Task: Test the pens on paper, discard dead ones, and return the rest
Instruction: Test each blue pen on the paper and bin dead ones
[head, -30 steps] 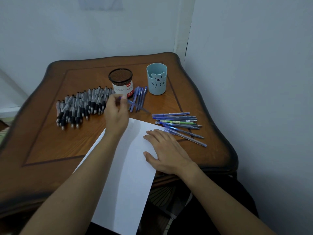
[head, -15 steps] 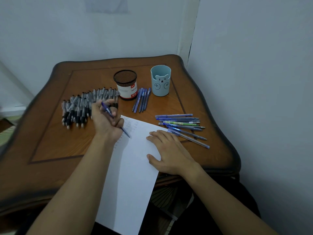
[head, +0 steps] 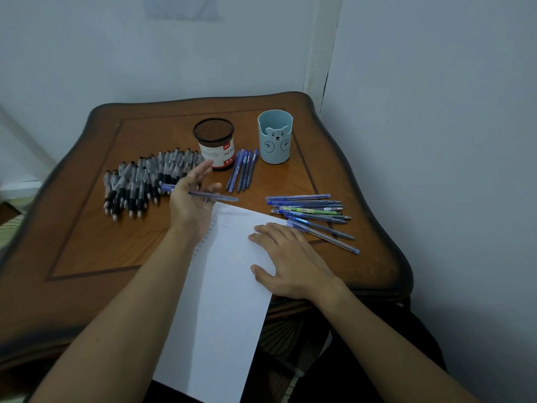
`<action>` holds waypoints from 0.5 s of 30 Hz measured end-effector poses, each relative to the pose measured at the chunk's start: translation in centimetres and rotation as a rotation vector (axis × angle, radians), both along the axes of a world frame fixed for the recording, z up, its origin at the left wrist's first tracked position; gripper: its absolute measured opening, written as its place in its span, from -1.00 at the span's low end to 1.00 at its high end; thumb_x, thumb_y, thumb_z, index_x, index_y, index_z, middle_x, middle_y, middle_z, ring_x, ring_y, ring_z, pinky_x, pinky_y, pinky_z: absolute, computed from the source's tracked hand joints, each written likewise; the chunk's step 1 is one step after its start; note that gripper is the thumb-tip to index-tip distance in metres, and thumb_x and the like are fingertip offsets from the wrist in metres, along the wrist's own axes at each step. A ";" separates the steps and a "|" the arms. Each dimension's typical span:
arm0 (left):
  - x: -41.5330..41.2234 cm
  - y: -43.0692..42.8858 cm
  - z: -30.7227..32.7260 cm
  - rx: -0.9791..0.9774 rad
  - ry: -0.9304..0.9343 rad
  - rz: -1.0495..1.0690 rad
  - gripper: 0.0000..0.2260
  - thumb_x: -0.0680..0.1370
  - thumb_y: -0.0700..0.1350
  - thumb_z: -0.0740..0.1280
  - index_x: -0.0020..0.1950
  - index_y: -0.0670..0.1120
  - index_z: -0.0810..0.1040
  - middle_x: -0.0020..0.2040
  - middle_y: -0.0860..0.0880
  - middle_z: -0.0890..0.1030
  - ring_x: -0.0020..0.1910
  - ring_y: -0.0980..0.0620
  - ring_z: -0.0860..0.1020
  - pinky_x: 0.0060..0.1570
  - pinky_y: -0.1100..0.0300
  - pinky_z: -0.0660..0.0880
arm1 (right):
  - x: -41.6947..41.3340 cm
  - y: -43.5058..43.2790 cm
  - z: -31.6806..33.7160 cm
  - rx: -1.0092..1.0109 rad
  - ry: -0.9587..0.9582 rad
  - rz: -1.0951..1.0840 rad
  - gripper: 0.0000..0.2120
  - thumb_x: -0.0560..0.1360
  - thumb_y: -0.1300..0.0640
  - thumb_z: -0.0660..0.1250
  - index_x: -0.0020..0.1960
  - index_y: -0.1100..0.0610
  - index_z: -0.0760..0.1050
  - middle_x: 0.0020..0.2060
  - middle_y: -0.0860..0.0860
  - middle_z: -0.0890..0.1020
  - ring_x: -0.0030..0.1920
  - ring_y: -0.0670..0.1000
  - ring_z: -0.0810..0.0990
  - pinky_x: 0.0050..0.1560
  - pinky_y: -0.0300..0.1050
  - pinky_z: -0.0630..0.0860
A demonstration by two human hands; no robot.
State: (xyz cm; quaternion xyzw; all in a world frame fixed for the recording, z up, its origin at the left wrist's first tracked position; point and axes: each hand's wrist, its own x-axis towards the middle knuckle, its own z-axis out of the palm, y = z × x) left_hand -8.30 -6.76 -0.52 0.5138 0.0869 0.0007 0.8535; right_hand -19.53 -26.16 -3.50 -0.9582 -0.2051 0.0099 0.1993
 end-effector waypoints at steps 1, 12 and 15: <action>0.1 0.1 -0.4 0.086 -0.015 -0.027 -0.57 0.71 -0.04 0.00 0.25 -0.13 0.64 0.14 -0.06 0.61 -0.17 0.05 0.52 -0.10 0.17 0.42 | 0.0 0.0 0.0 0.000 0.004 0.004 -0.41 0.59 -0.21 0.21 0.55 -0.05 0.22 0.57 -0.09 0.20 0.57 -0.06 0.07 0.48 -0.12 -0.18; -0.1 0.5 -2.0 0.775 -0.242 -0.087 -0.74 0.45 -0.06 0.57 -0.12 -0.22 0.61 -0.19 -0.11 0.67 -0.20 0.04 0.64 -0.15 0.17 0.60 | 0.0 0.0 0.0 0.004 -0.004 0.007 -0.41 0.58 -0.20 0.22 0.55 -0.03 0.23 0.56 -0.08 0.21 0.56 -0.06 0.07 0.47 -0.13 -0.17; -0.2 0.6 -1.8 0.755 -0.231 -0.104 -0.74 0.44 -0.15 0.58 -0.08 -0.26 0.57 -0.18 -0.19 0.65 -0.25 -0.05 0.66 -0.26 0.14 0.64 | 0.1 0.1 0.0 -0.002 -0.016 0.005 -0.41 0.57 -0.21 0.22 0.54 -0.04 0.24 0.56 -0.08 0.23 0.56 -0.06 0.09 0.47 -0.12 -0.14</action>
